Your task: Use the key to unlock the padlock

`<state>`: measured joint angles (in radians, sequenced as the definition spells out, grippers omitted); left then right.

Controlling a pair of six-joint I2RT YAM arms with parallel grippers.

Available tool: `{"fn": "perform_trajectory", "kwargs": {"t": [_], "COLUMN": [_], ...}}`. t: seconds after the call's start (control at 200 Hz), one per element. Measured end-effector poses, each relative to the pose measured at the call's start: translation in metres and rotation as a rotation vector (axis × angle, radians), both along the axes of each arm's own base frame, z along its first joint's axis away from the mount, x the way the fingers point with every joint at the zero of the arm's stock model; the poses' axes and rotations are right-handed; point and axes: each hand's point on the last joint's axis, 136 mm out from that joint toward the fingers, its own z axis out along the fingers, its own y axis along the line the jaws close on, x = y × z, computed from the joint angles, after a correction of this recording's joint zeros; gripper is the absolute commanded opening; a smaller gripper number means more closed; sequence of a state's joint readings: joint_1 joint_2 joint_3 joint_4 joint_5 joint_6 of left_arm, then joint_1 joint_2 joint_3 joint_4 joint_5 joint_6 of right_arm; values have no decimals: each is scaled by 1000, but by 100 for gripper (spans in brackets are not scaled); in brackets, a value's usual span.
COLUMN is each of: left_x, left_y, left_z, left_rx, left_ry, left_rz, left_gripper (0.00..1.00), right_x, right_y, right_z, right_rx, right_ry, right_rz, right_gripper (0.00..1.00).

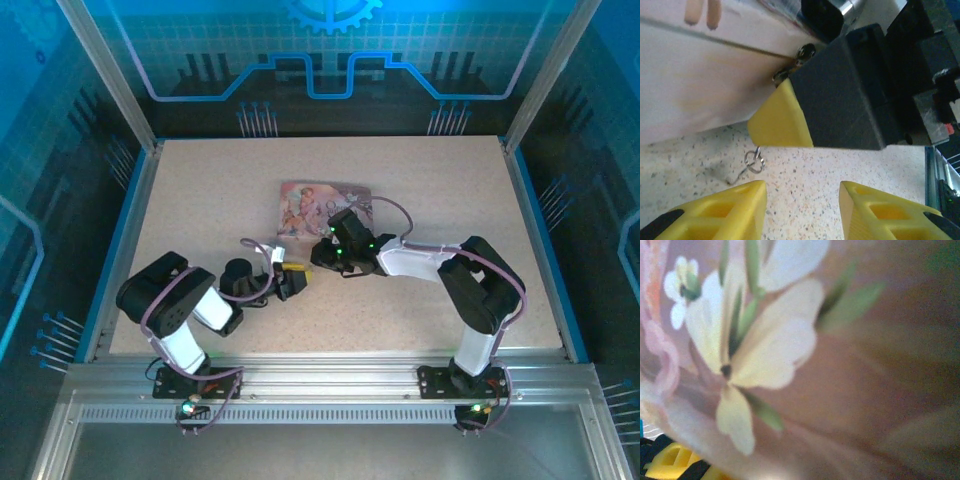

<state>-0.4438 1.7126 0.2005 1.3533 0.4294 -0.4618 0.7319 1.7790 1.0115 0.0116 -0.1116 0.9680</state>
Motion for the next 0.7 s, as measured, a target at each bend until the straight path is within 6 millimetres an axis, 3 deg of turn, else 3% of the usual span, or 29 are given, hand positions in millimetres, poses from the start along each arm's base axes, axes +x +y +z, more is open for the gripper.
{"fn": "perform_trajectory", "kwargs": {"t": [0.53, 0.7], "left_x": [11, 12], "left_y": [-2, -1], "left_z": [-8, -12], "left_rx": [-5, -1], "left_ry": [22, 30], "left_rz": [-14, -9], "left_gripper": [36, 40], "right_x": [-4, -6], "right_y": [7, 9], "right_z": [10, 15], "right_rx": [50, 72], "right_ry": [16, 26], "right_rz": [13, 15], "right_gripper": [1, 1]}}
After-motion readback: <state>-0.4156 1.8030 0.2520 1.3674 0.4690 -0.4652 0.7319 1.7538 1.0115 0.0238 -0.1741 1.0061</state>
